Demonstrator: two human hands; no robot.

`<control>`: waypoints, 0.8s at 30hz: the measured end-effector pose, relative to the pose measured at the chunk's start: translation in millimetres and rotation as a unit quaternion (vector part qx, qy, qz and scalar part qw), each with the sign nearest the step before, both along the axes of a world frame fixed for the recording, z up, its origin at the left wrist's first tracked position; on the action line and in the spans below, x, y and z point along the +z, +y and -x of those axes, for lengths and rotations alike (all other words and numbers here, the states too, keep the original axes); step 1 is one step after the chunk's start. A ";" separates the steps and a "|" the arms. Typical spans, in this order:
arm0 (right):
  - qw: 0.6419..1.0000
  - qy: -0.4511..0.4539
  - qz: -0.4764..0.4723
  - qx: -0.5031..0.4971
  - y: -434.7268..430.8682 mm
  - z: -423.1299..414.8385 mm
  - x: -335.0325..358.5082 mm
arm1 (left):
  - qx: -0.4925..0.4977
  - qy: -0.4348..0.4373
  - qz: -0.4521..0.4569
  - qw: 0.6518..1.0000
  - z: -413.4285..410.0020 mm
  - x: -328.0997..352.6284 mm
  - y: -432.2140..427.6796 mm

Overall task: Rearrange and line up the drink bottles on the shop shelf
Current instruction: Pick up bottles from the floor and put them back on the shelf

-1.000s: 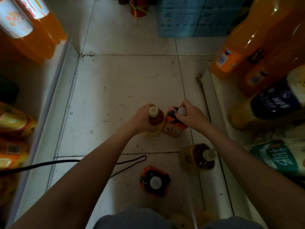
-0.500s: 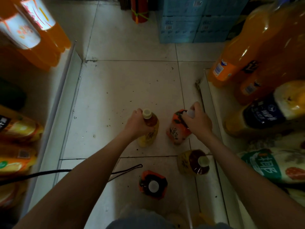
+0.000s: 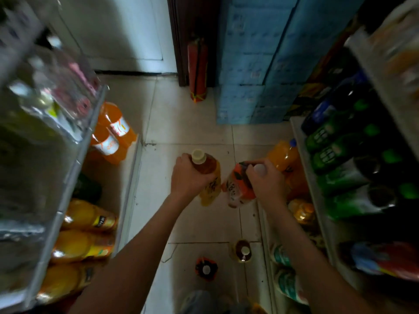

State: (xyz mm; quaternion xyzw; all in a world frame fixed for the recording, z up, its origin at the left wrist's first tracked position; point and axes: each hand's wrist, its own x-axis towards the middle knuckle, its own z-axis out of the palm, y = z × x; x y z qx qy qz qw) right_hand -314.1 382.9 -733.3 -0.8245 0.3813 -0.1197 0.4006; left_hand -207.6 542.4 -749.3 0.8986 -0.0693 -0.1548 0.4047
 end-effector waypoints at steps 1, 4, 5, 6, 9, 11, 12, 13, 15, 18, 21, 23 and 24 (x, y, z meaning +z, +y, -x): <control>1.000 -0.009 -0.003 -0.008 -0.8 -1.5 34.5 | -0.006 -0.009 0.002 1.000 -3.3 36.7 -1.2; 1.000 -0.026 0.004 -0.016 -3.4 -4.3 125.9 | 0.006 -0.032 0.033 0.999 -10.3 135.0 -5.2; 0.999 -0.031 0.022 -0.018 -5.6 -4.9 159.7 | 0.014 -0.044 0.047 0.998 -11.8 170.7 -7.0; 0.998 -0.039 0.036 -0.023 -7.1 -5.2 190.7 | 0.021 -0.057 0.060 0.996 -11.8 202.9 -9.1; 0.995 -0.067 0.068 -0.010 -14.0 -10.5 273.6 | 0.030 -0.109 0.104 0.988 -11.6 286.9 -21.9; 0.992 -0.083 0.096 0.004 -17.9 -13.6 317.3 | 0.020 -0.133 0.125 0.983 -12.6 328.2 -33.7; 0.990 -0.091 0.108 0.005 -20.0 -14.3 334.7 | 0.012 -0.141 0.135 0.981 -13.1 344.7 -38.9; 0.988 -0.102 0.118 -0.001 -23.2 -16.7 353.0 | 0.003 -0.146 0.147 0.978 -16.2 362.0 -44.0; 0.985 -0.114 0.125 -0.010 -28.7 -22.3 383.6 | -0.020 -0.156 0.163 0.974 -23.4 392.0 -51.7; 0.981 -0.125 0.144 -0.036 -35.7 -30.3 417.7 | -0.075 -0.190 0.182 0.962 -39.8 424.8 -63.7; 0.974 -0.119 0.179 -0.074 -42.8 -34.1 452.5 | -0.142 -0.221 0.194 0.945 -56.0 460.9 -81.3; 0.967 -0.121 0.197 -0.102 -51.0 -32.4 479.5 | -0.181 -0.232 0.218 0.931 -64.0 492.1 -96.3; 0.963 -0.123 0.207 -0.117 -55.3 -30.5 493.0 | -0.200 -0.231 0.228 0.925 -66.6 506.7 -104.2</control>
